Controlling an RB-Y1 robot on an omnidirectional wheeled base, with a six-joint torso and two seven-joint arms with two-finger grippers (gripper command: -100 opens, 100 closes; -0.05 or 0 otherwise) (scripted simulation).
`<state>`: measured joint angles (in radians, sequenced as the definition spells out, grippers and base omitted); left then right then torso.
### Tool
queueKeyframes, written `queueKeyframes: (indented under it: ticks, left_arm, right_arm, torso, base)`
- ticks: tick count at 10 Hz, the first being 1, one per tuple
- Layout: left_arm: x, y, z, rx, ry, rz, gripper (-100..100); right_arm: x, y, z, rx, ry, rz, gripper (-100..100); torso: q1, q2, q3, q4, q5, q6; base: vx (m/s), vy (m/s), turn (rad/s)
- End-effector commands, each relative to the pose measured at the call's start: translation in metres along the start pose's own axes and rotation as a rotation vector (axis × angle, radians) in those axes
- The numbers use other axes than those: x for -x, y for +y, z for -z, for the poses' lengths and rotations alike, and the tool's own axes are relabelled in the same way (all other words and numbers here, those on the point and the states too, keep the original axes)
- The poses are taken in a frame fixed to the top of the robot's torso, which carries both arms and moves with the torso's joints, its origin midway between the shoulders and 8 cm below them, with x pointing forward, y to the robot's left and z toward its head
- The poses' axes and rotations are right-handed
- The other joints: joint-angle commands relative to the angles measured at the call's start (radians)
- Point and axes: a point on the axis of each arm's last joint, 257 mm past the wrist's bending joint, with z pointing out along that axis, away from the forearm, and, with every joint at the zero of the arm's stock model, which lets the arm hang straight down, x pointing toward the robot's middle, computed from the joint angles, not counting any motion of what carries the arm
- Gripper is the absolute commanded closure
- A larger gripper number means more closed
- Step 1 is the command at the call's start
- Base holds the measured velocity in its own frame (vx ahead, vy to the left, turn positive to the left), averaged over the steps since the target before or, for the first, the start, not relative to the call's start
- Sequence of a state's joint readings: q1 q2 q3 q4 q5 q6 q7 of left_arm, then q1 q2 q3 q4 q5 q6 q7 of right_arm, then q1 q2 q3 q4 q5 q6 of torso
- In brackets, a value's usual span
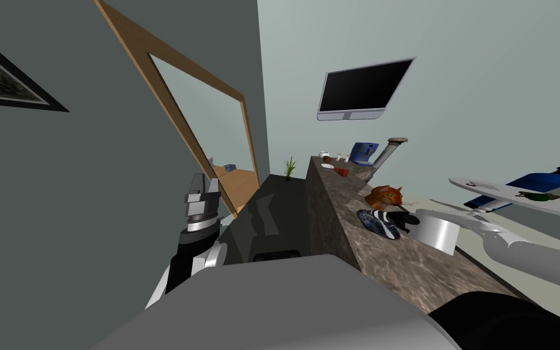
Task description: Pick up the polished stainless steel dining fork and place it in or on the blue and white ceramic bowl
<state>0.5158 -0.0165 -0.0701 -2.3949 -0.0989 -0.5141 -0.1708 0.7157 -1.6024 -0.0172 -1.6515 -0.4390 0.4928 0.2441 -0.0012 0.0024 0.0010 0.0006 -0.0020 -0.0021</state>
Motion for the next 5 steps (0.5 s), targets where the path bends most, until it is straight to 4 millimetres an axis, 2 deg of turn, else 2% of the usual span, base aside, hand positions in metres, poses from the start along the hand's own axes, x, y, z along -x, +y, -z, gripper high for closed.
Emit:
queueKeyframes:
  ticks: [1,2,3,4,5]
  left_arm:
    - [0.0,0.0,0.0,0.0,0.0,0.0,0]
    - [0.0,0.0,0.0,0.0,0.0,0.0,0]
    - [0.0,0.0,0.0,0.0,0.0,0.0,0]
    - [0.0,0.0,0.0,0.0,0.0,0.0,0]
    - [0.0,0.0,0.0,0.0,0.0,0.0,0]
  right_arm:
    - [0.0,0.0,0.0,0.0,0.0,0.0,-100]
    - [0.0,0.0,0.0,0.0,0.0,0.0,-100]
    - [0.0,0.0,0.0,0.0,0.0,0.0,0]
    - [0.016,0.012,0.006,0.01,-0.007,0.009,-100]
    - [0.024,0.018,0.009,0.015,-0.01,0.014,-100]
  torso:
    - [0.0,0.0,0.0,0.0,0.0,0.0]
    - [0.0,0.0,0.0,0.0,0.0,0.0]
    - [0.0,0.0,0.0,0.0,0.0,0.0]
    - [0.0,0.0,0.0,0.0,0.0,0.0]
    - [-0.001,0.001,0.0,0.0,0.0,0.0]
  base:
    - [0.0,0.0,0.0]
    - [0.0,0.0,0.0]
    - [0.0,0.0,0.0]
    - [-0.004,-0.022,-0.127]
    - [-0.008,-0.032,-0.121]
